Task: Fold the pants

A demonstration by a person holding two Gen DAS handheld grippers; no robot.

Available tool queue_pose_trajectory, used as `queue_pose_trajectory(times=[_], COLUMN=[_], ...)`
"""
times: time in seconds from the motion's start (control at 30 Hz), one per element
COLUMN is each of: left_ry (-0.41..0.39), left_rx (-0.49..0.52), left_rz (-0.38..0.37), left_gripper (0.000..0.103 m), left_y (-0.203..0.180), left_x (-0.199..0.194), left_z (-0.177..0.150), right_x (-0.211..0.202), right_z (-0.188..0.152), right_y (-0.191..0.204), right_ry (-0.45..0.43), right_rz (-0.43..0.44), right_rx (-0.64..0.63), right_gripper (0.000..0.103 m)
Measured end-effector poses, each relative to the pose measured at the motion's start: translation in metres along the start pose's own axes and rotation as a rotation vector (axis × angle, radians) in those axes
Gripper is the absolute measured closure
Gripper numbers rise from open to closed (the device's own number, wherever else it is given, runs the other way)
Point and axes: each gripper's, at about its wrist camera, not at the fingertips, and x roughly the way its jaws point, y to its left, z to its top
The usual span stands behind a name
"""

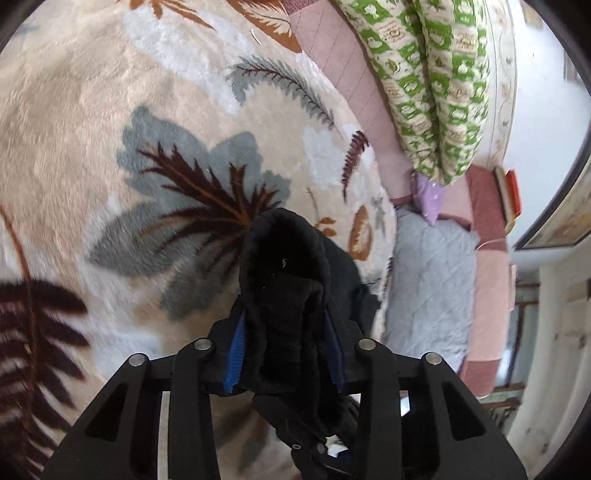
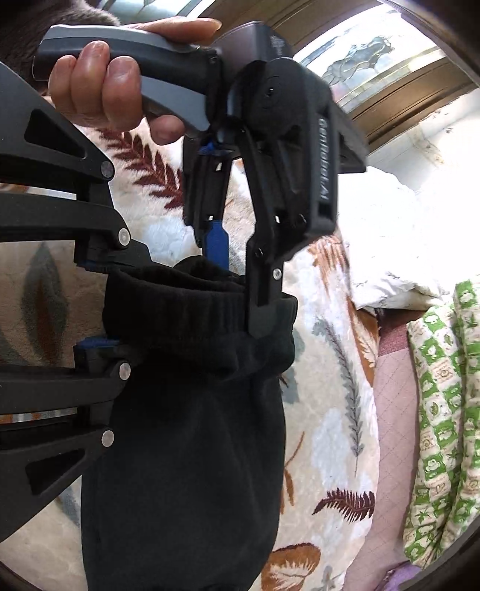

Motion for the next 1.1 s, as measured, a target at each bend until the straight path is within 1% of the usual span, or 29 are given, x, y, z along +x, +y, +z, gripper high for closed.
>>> queue_pose_trajectory(times=[0.07,0.13,0.27,0.4,0.43,0.6,0.67,0.73,0.8,0.83,0.93,1.1], left_ry=[-0.007,-0.013,-0.008,0.016,0.024,0.078,0.114,0.138,0.134,0.141,0.164,0.186], left_rx=[-0.042,-0.055,-0.013,0.038,0.053,0.101,0.108,0.130,0.195,0.209,0.183,0.208], left_rz=[-0.045,-0.062,-0.043,-0.012,0.004,0.062,0.068,0.096,0.166,0.186,0.173,0.189], left_gripper=[0.068,0.068,0.068,0.068,0.068,0.069,0.070,0.070,0.070,0.070,0.070,0.070], left_y=[-0.006,-0.021,-0.066,-0.114,-0.127,-0.168,-0.179,-0.190,-0.205,-0.209,-0.210,-0.221], left_x=[-0.003,-0.002,0.014,0.052,0.067,0.135,0.161,0.185,0.207,0.219,0.233,0.241], left_z=[-0.006,-0.013,-0.028,-0.041,-0.045,-0.058,-0.063,-0.069,-0.074,-0.075,-0.075,-0.078], right_x=[-0.011,-0.026,-0.063,-0.097,-0.106,-0.141,-0.150,-0.156,-0.159,-0.160,-0.159,-0.157], right_z=[0.001,0.002,0.002,-0.001,-0.002,-0.016,-0.023,-0.029,-0.036,-0.039,-0.046,-0.055], right_y=[-0.001,-0.004,-0.023,-0.053,-0.065,-0.132,-0.162,-0.184,-0.207,-0.219,-0.241,-0.263], right_ry=[-0.015,-0.040,-0.093,-0.142,-0.154,-0.201,-0.211,-0.220,-0.226,-0.228,-0.232,-0.255], right_rz=[0.023,0.042,0.083,0.101,0.105,0.116,0.123,0.127,0.139,0.147,0.154,0.201], right_rx=[0.003,0.007,0.048,0.103,0.124,0.254,0.304,0.339,0.382,0.402,0.438,0.502], right_gripper=[0.077,0.077,0.077,0.077,0.077,0.077,0.078,0.078,0.078,0.078,0.079,0.088])
